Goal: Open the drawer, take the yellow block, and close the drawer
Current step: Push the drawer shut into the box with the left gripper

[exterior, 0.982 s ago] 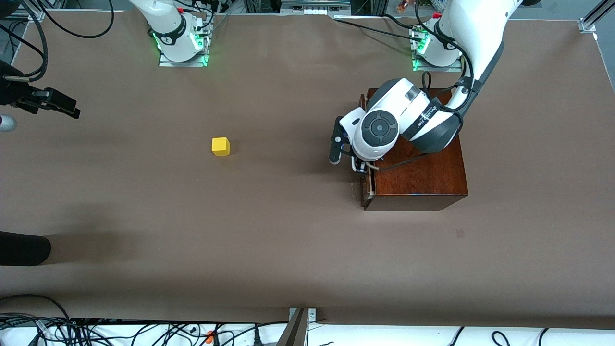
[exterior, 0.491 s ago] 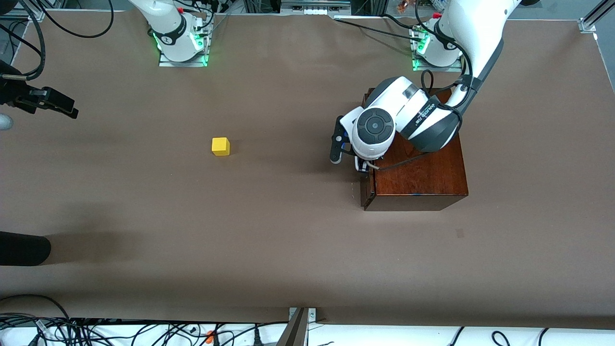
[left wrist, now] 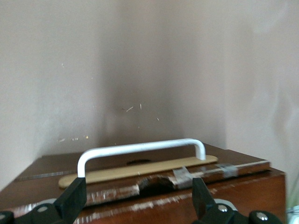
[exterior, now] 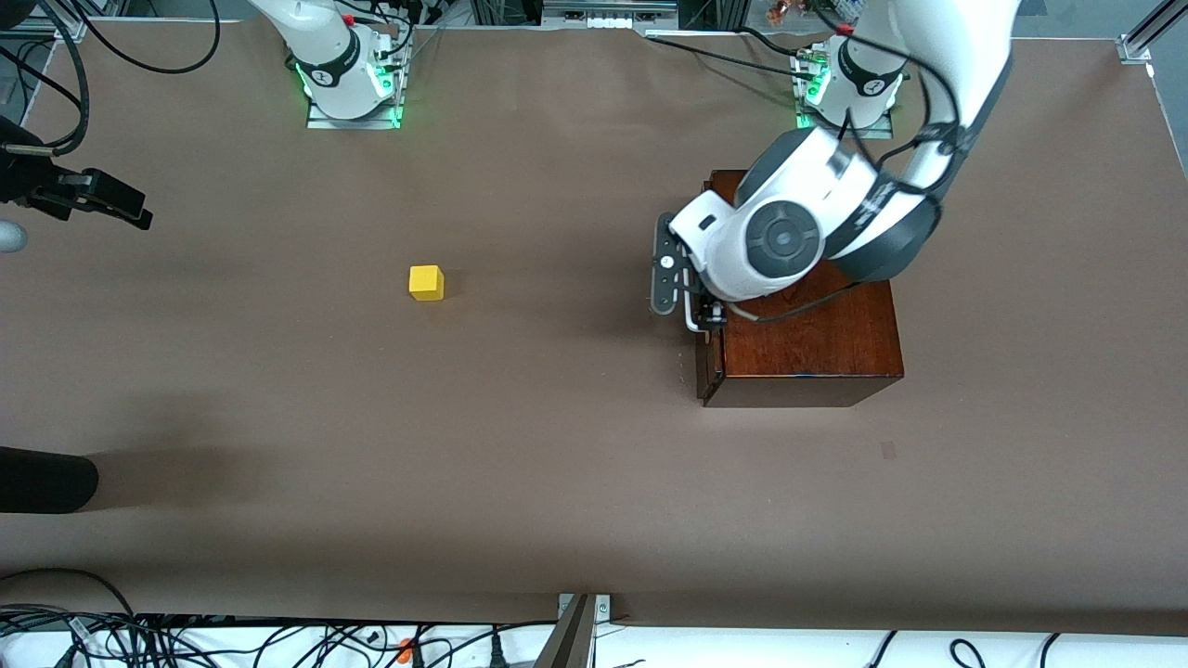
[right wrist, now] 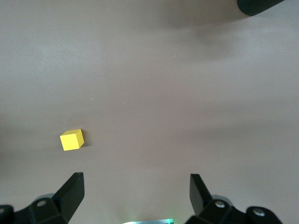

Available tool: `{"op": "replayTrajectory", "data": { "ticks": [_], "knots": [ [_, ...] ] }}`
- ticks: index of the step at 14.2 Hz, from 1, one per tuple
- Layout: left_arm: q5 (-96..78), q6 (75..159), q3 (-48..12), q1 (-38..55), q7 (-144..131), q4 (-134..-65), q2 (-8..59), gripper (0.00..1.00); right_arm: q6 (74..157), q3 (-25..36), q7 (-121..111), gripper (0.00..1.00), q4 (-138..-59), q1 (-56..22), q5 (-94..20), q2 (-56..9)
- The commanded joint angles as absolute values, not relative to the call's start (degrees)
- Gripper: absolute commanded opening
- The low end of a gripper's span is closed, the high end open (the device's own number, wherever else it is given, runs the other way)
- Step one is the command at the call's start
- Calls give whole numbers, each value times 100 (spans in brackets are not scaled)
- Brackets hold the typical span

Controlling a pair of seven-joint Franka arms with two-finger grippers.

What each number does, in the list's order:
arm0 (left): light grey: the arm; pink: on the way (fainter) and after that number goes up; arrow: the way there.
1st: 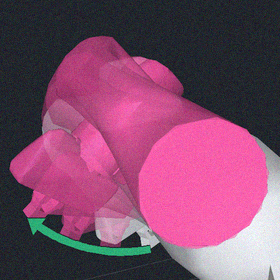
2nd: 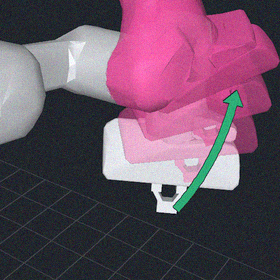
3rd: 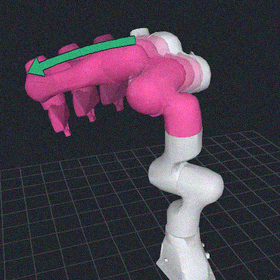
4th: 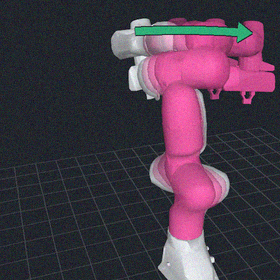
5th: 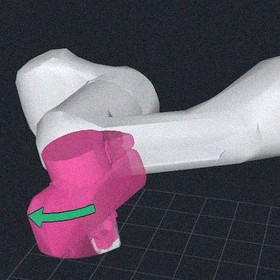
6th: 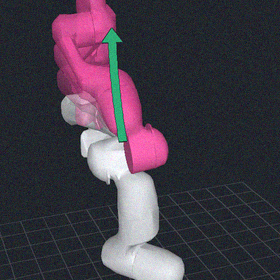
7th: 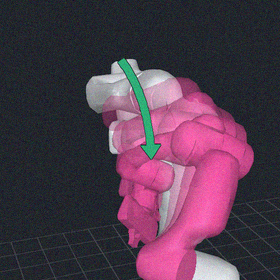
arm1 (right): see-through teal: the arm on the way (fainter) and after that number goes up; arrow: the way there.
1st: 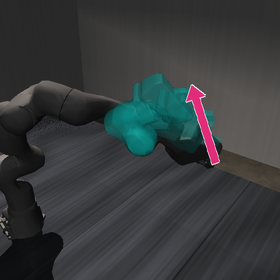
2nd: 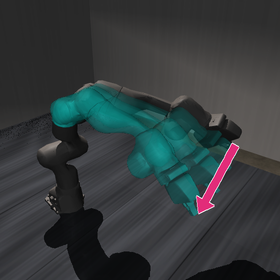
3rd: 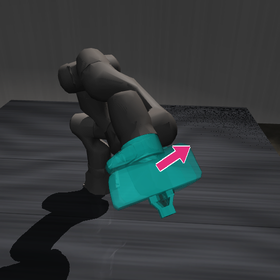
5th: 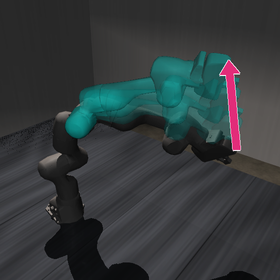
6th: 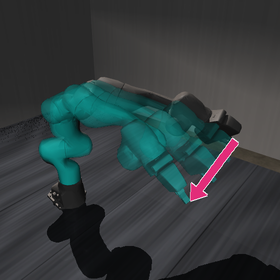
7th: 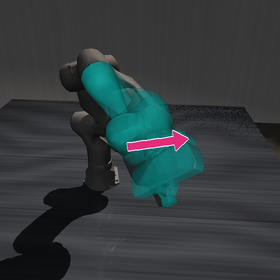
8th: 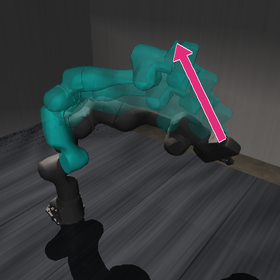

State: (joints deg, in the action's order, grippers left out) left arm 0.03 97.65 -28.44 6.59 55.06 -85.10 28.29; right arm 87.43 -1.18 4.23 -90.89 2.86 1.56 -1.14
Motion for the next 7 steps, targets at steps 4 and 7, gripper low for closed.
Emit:
{"op": "replayTrajectory", "data": {
  "ticks": [4,7],
  "knots": [
    [-167,9202,-2821,-339,4625,-8552,2032,100,8745,-62,483,100,-9009,202,158,-211],
    [-106,8783,-2786,-782,3975,-8158,1855,100,8807,-62,475,100,-9009,193,158,-246]
  ]
}}
